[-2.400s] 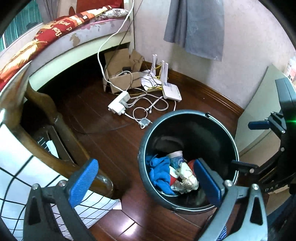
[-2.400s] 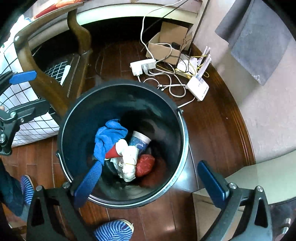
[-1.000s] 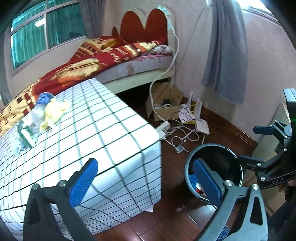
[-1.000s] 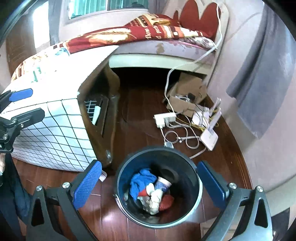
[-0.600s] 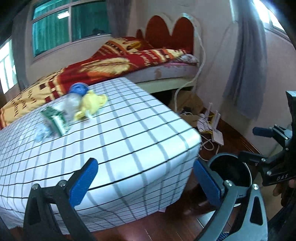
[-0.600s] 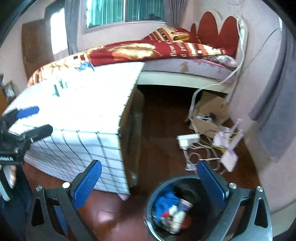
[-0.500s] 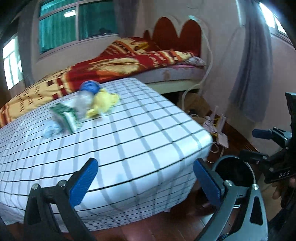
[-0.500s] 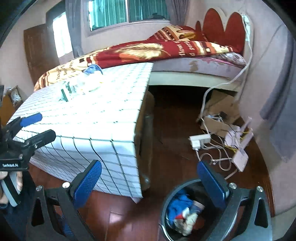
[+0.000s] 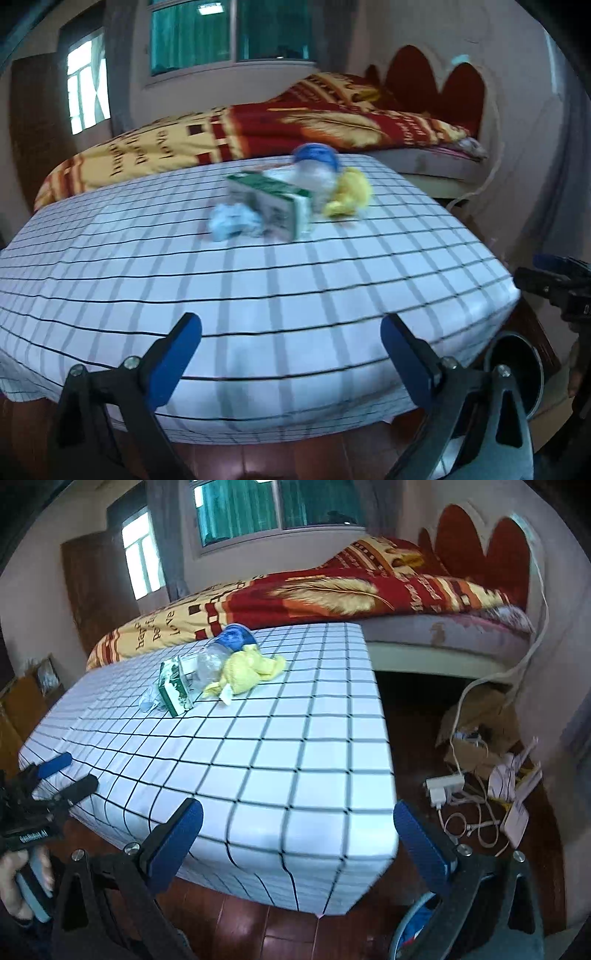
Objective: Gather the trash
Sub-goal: 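Move both tools back toward the items on the white box, then grasp the white mask with the left tool while the right tool grasps the yellow cloth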
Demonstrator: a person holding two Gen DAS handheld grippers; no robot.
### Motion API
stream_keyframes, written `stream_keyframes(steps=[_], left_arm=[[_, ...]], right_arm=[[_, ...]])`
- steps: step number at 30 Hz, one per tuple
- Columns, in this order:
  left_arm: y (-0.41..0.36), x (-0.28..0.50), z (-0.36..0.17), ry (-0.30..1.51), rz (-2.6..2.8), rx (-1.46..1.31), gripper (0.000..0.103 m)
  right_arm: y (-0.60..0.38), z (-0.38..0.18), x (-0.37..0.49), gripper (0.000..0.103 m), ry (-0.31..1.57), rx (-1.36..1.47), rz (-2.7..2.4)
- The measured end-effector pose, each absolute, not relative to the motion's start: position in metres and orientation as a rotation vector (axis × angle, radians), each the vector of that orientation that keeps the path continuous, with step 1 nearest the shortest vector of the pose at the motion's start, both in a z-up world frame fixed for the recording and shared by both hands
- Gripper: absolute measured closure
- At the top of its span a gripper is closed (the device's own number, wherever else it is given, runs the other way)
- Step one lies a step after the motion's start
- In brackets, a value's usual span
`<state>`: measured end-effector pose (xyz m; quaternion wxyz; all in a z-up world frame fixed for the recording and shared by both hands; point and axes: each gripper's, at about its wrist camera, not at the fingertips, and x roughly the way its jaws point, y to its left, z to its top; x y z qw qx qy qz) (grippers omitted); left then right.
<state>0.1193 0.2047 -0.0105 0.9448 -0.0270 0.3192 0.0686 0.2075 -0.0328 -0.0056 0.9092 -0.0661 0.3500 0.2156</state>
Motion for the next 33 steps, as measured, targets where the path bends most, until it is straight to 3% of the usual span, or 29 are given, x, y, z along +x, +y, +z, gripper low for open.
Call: stream_keyframes(steps=[5,12,14,19,22,24,30,33], left_arm=[[0.235,0.132,-0.005,0.64,0.19,-0.068,0.005],[0.265,0.175,-0.005,0.665,0.205,-0.074,0.015],[0.27,0.19,-0.01,0.685,0.206,-0.081,0.015],[0.273,0.211,-0.017,0.694,0.186,-0.092,0.015],[0.274,0.227,-0.023,0.715,0.168,-0.123,0.017],[0.275,0.236,-0.026,0.725,0.162,-0.128,0.021],[0.277,0.258,-0.029,0.751,0.152,-0.128,0.022],[0.277,0.267,-0.033,0.781,0.149,-0.12,0.028]], right_arm=[[0.01,0.001,0.218,0.0,0.695,-0.186,0.487],[0.063,0.009,0.255,0.001,0.677,-0.279,0.523],[0.071,0.01,0.267,0.008,0.672,-0.288,0.525],[0.084,0.008,0.306,0.012,0.692,-0.258,0.527],[0.095,0.001,0.329,0.022,0.731,-0.248,0.534],[0.103,-0.006,0.342,0.023,0.757,-0.249,0.542],[0.125,-0.024,0.373,0.026,0.813,-0.272,0.541],[0.133,-0.032,0.384,0.033,0.839,-0.273,0.549]])
